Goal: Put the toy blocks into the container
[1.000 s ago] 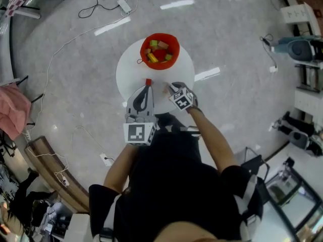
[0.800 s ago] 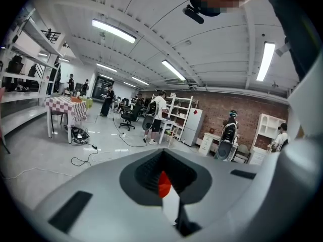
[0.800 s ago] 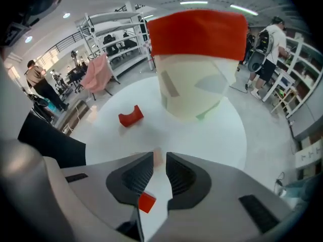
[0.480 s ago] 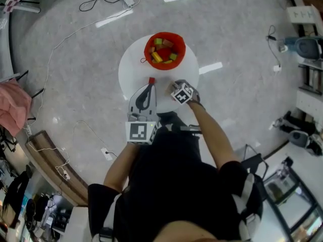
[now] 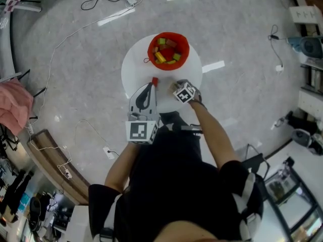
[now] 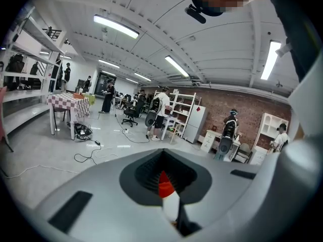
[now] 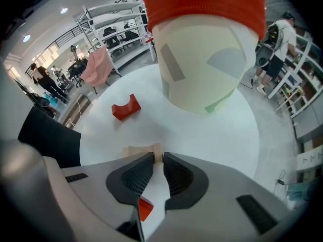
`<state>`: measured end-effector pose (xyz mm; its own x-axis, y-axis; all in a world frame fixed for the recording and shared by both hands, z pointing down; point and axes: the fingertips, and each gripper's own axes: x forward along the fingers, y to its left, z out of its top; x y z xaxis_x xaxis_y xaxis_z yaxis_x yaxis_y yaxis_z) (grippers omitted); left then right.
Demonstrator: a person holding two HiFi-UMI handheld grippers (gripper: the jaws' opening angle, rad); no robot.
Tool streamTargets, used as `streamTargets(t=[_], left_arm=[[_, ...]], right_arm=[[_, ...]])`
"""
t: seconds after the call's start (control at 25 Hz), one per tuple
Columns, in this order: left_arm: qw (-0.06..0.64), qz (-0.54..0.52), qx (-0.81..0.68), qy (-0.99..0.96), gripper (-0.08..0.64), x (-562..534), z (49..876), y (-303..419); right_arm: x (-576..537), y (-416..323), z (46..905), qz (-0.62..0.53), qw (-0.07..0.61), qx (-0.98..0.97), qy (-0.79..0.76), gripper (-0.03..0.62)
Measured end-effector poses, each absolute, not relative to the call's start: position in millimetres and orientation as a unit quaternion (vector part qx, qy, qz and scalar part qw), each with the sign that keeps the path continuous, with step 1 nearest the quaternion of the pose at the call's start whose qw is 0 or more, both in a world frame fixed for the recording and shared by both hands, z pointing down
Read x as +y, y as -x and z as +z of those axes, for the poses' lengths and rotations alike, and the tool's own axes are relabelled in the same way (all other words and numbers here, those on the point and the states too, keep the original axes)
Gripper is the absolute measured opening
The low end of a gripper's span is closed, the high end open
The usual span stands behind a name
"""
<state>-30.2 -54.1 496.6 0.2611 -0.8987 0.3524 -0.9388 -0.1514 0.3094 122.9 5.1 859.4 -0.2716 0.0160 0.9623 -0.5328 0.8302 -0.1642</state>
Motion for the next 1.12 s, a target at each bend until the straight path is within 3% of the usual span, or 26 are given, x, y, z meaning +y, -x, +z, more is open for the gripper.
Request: streamTargets(t=[0.28,0.64,0.92,1.12], left_arm=[[0.227,0.039,-0.607,-0.760,-0.002,-51,492,37],[0.214,0.029,-0.607,-0.765,-0.002,-43,482,42],[0.200,0.035,-0.612,-0.765,-0.002,-36,476,51],[0.189,0.025,-0.620,-0.761,-0.002,-40,469,58]], right_arm=[[4,-119,838,0.227,0.578,-0.765,-0.170,0.052],[1,-104,780,0.135,0.548,-0.806,-0.177,0.051],[-9,-74,686,0.132,0.456,-0.852,-0.222,0.051],[-49,-62,618,0.176,0.338,-0.874,-0.300,0.051]])
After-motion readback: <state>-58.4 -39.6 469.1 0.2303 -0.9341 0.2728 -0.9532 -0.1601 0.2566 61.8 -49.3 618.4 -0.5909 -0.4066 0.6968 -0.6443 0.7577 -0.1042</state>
